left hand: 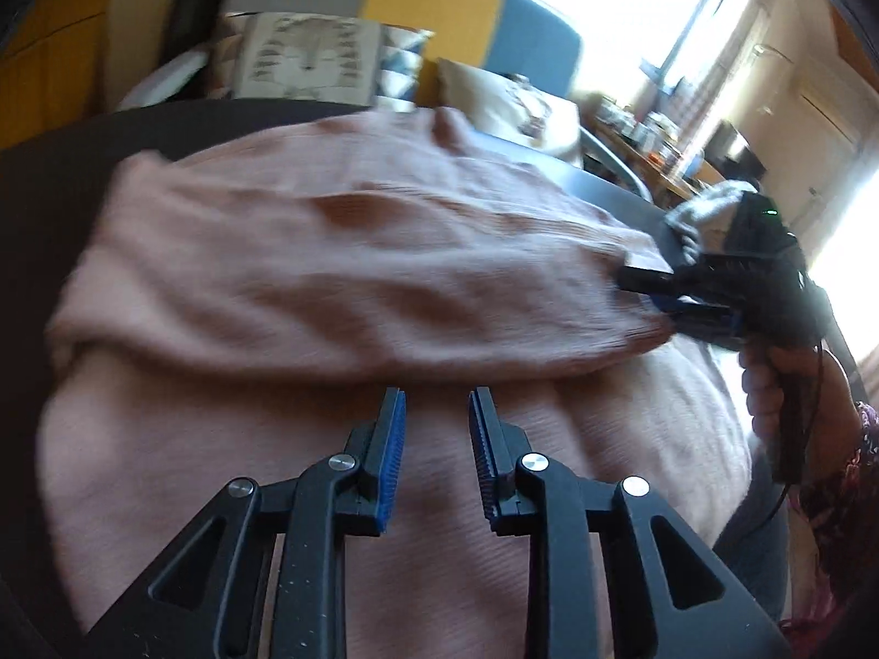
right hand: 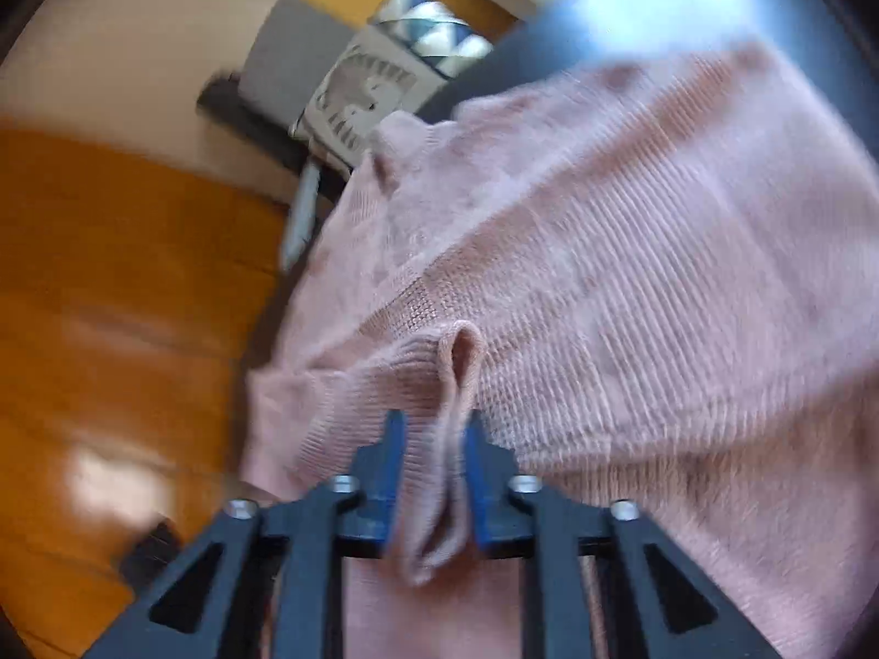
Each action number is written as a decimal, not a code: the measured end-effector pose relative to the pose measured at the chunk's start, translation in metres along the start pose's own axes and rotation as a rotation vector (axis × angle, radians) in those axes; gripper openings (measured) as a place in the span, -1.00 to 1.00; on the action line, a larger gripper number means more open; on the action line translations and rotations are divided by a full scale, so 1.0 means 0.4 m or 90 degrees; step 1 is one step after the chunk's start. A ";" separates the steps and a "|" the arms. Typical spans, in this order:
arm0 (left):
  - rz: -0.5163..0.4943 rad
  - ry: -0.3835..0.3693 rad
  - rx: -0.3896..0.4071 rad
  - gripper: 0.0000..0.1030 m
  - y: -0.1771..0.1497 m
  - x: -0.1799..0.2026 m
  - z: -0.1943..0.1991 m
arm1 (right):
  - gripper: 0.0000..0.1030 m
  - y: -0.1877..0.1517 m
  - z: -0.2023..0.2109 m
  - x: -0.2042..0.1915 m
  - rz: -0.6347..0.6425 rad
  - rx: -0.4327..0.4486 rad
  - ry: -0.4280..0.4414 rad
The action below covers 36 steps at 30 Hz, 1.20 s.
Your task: Fold clothes
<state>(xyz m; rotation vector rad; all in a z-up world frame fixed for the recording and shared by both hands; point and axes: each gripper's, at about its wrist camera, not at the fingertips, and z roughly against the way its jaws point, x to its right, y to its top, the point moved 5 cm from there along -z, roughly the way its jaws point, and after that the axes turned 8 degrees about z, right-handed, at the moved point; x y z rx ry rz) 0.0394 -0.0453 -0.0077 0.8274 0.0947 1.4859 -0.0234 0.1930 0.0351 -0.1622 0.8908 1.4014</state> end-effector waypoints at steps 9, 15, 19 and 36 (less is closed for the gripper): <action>0.111 0.042 0.030 -0.50 0.029 -0.160 0.023 | -0.87 0.090 0.024 -0.162 0.260 0.066 -0.156; 0.105 0.068 0.057 -0.50 0.113 -0.174 -0.008 | -0.87 0.159 0.047 -0.227 0.295 0.134 -0.176; 0.090 0.123 0.114 -0.50 0.150 -0.202 -0.009 | -0.87 0.169 0.045 -0.209 0.287 0.136 -0.182; 0.220 0.134 0.165 -0.50 0.120 -0.316 0.004 | -0.72 0.111 0.013 -0.110 0.216 0.074 -0.118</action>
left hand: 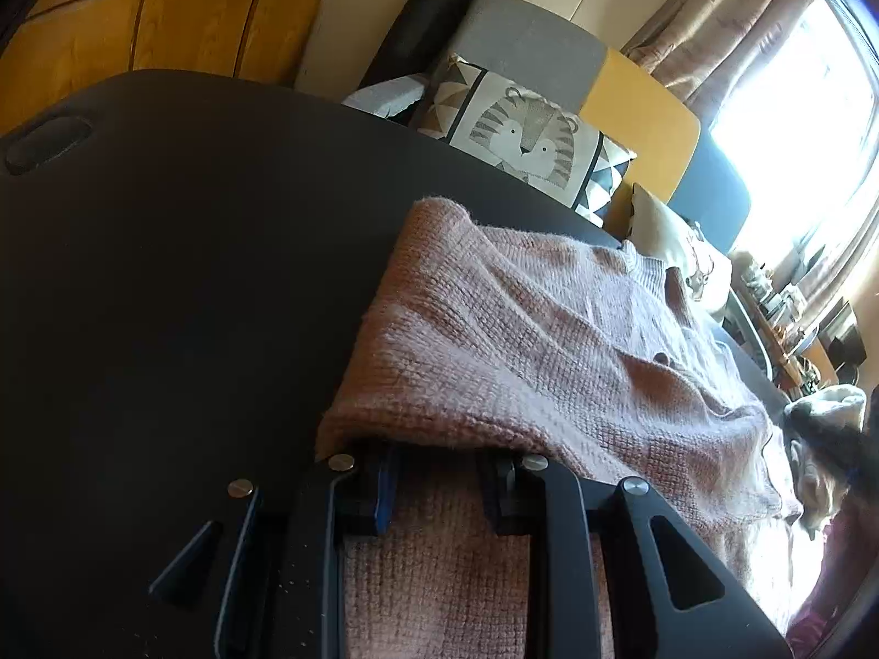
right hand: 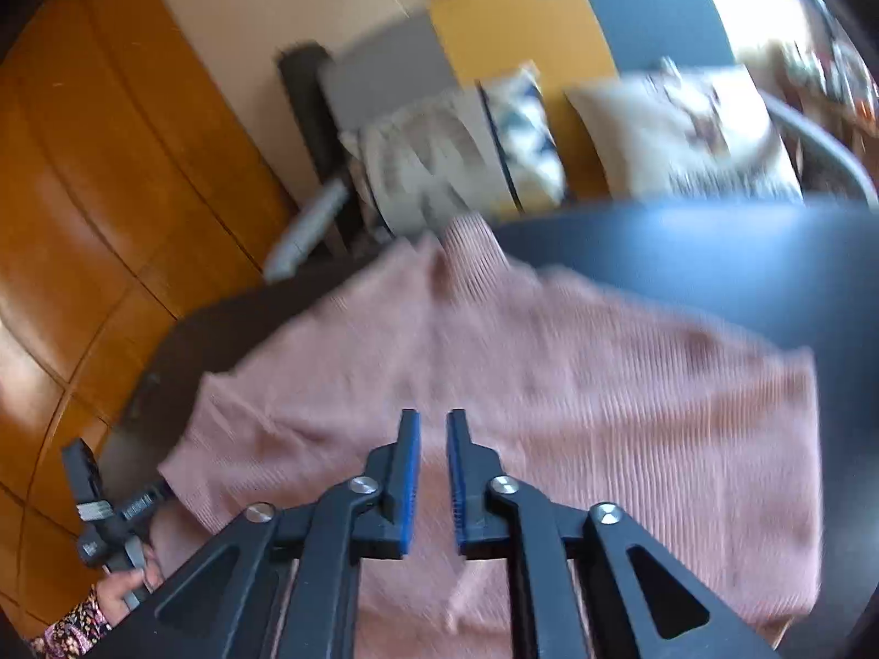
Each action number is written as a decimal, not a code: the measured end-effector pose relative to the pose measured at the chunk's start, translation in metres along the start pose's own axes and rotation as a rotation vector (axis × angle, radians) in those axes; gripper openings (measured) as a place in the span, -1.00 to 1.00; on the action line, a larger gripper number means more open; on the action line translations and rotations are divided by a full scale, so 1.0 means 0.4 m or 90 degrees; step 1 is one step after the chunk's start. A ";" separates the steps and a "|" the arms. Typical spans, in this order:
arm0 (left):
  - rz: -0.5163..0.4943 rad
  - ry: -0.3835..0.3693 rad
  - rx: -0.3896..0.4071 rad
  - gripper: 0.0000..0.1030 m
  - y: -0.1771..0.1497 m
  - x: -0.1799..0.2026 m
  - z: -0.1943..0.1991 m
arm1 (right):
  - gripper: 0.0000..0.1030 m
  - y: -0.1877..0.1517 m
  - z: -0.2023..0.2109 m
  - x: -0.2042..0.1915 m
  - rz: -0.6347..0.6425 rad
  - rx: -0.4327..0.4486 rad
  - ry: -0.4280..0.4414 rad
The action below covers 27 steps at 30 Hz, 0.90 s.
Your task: Fold clothes
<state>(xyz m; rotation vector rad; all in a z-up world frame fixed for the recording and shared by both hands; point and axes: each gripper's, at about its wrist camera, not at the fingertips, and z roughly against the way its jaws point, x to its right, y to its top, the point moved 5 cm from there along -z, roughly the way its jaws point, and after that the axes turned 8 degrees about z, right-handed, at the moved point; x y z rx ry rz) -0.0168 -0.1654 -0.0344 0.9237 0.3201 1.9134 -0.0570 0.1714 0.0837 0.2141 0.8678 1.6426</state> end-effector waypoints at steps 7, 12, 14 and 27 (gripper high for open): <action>0.016 -0.015 0.004 -0.50 0.006 -0.009 0.008 | -0.55 -0.096 -0.051 0.054 -0.059 -0.072 -0.011; 0.020 -0.021 -0.002 -0.50 0.015 -0.008 0.006 | -0.55 -0.096 -0.058 0.037 -0.047 -0.078 -0.009; 0.024 -0.026 -0.003 -0.50 0.016 -0.011 0.006 | -0.78 -0.091 -0.074 0.013 -0.013 -0.098 -0.016; 0.053 -0.044 0.005 -0.50 0.022 -0.020 0.012 | -0.89 0.150 0.146 -0.201 0.200 0.139 -0.079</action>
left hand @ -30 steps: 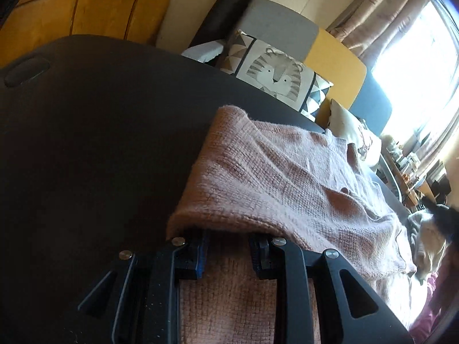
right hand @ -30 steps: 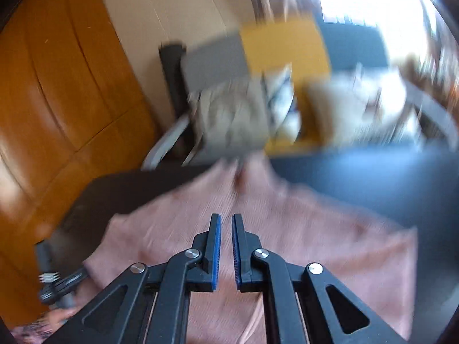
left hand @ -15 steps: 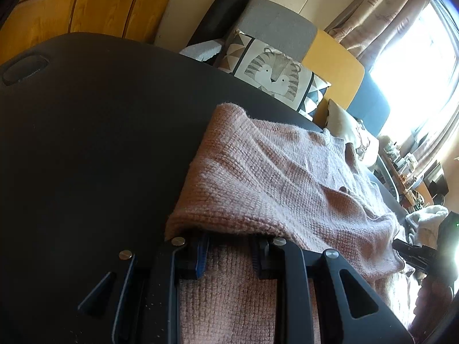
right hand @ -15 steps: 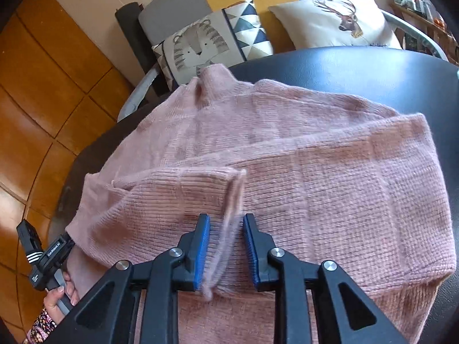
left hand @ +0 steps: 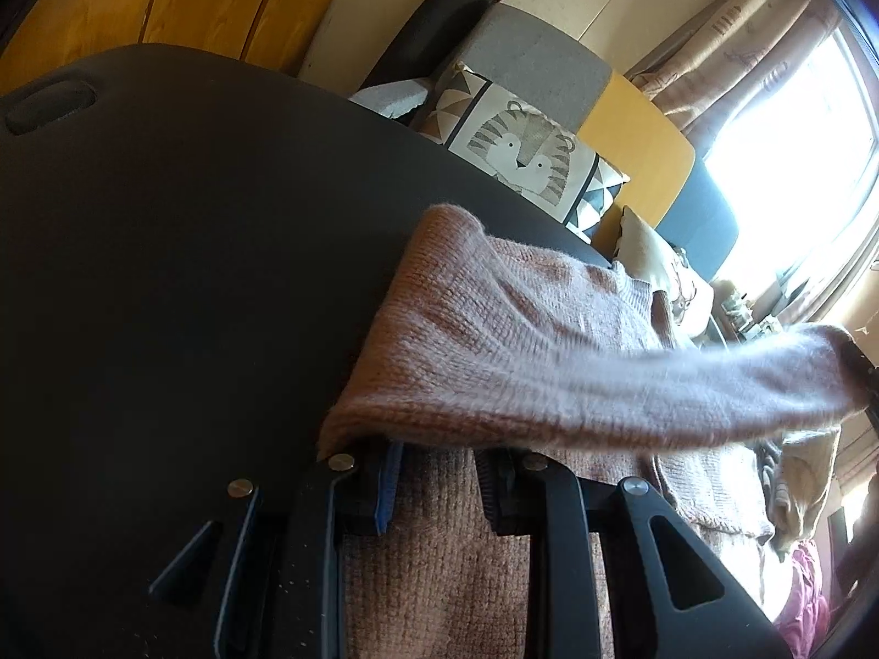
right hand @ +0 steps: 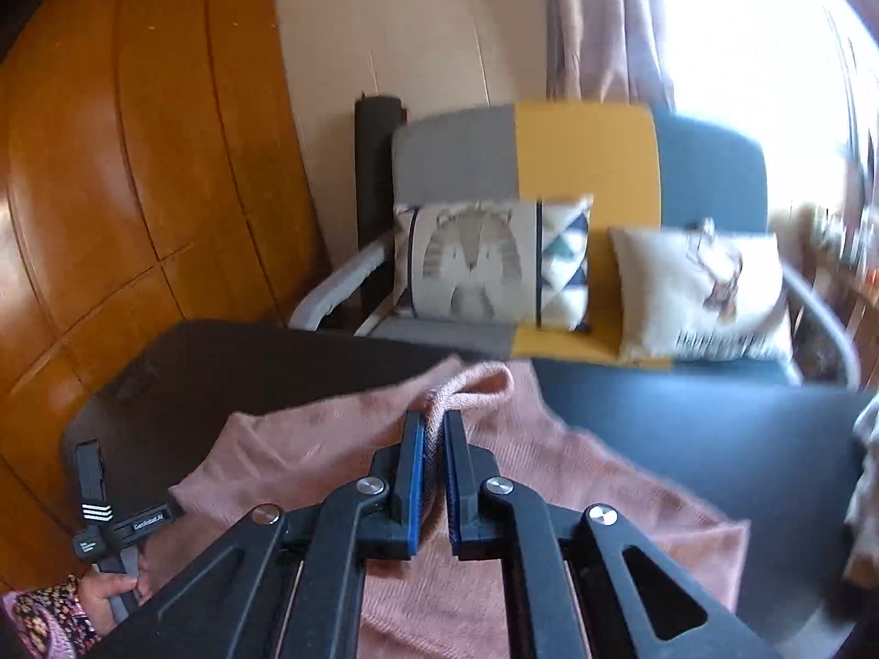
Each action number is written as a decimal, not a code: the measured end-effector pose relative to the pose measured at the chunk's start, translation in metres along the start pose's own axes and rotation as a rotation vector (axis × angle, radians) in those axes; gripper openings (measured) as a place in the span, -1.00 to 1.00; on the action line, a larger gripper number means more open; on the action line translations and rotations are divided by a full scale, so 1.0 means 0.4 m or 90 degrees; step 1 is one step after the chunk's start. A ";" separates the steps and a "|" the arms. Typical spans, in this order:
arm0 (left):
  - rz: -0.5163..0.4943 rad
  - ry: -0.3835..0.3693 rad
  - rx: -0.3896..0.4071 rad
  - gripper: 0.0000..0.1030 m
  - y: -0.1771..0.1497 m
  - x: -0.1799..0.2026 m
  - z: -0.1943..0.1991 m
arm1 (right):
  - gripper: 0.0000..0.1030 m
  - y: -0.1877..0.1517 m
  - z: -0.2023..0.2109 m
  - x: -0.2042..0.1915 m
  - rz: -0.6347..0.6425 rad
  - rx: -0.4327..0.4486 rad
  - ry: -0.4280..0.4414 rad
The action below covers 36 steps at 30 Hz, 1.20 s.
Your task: Fold clothes
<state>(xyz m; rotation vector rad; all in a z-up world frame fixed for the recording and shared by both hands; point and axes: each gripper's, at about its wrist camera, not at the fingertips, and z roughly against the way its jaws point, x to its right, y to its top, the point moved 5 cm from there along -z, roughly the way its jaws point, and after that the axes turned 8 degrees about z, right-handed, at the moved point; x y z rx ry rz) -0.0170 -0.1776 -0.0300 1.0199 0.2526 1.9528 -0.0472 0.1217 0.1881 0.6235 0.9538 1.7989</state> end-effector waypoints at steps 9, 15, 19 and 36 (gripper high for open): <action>-0.007 0.012 -0.001 -0.50 0.000 0.006 -0.003 | -0.89 -0.304 -0.201 0.148 -0.173 -0.214 -0.002; 0.026 0.011 0.013 -0.52 0.004 -0.016 0.004 | -0.89 -0.302 -0.193 0.134 -0.185 -0.174 0.023; 0.054 -0.001 0.018 -0.53 0.005 -0.033 0.009 | -0.88 -0.292 -0.203 0.108 -0.173 -0.171 0.024; -0.037 -0.019 0.030 -0.52 -0.071 0.090 0.163 | -0.62 -0.279 -0.166 0.053 -0.079 -0.095 0.043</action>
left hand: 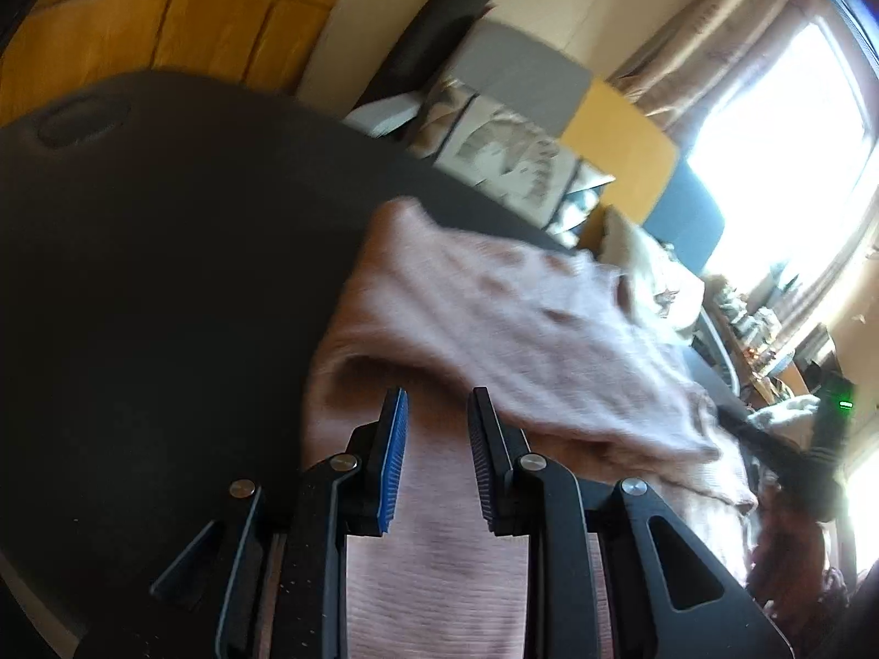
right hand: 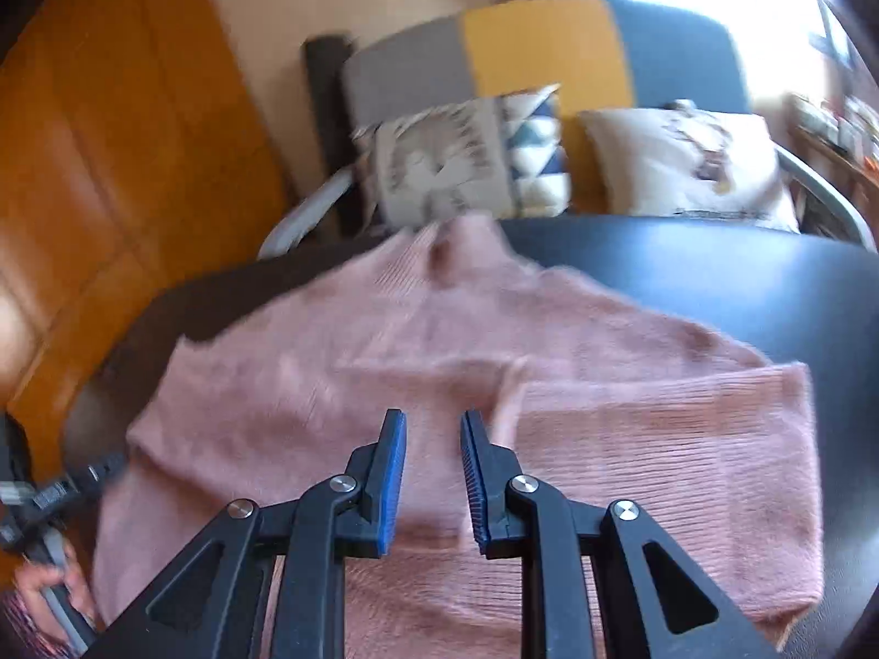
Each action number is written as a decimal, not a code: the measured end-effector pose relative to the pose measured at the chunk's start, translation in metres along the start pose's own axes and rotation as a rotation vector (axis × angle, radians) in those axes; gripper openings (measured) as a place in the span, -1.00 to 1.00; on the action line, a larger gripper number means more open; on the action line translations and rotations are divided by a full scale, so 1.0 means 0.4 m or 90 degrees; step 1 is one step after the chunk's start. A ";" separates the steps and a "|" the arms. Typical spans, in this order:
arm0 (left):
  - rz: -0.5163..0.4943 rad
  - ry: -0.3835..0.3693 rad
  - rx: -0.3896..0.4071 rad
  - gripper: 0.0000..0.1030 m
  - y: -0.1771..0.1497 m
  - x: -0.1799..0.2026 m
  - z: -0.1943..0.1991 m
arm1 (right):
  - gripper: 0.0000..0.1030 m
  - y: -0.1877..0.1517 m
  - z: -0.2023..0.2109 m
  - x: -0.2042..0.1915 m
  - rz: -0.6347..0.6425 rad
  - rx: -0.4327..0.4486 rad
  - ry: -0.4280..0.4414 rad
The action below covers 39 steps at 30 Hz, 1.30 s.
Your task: Fold clothes
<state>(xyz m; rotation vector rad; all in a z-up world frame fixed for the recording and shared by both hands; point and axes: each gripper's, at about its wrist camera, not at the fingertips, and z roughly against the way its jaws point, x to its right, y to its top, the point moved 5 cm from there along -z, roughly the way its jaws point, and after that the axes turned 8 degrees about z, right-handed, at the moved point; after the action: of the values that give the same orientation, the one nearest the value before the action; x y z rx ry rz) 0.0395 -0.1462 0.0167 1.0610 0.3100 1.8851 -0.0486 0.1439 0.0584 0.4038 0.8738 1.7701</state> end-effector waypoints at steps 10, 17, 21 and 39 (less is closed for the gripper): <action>-0.162 0.074 -0.080 -0.51 0.047 0.175 -0.249 | -0.61 -0.081 -0.076 -0.053 0.055 -0.033 -0.020; -0.149 0.212 -0.049 -0.53 0.134 0.013 -0.270 | -0.61 -0.092 -0.075 -0.063 0.077 -0.028 -0.048; -0.098 0.167 -0.048 -0.53 0.141 -0.019 -0.261 | -0.61 -0.091 -0.082 -0.060 0.070 -0.026 -0.044; -0.112 0.168 -0.023 -0.53 0.127 -0.020 -0.246 | -0.61 0.019 -0.220 -0.221 0.190 -0.071 0.039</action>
<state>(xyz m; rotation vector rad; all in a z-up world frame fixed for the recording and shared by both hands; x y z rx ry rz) -0.0654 -0.1605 -0.0165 0.7352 0.5026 1.8636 -0.0775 0.0293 0.0171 0.4246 0.7840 2.1046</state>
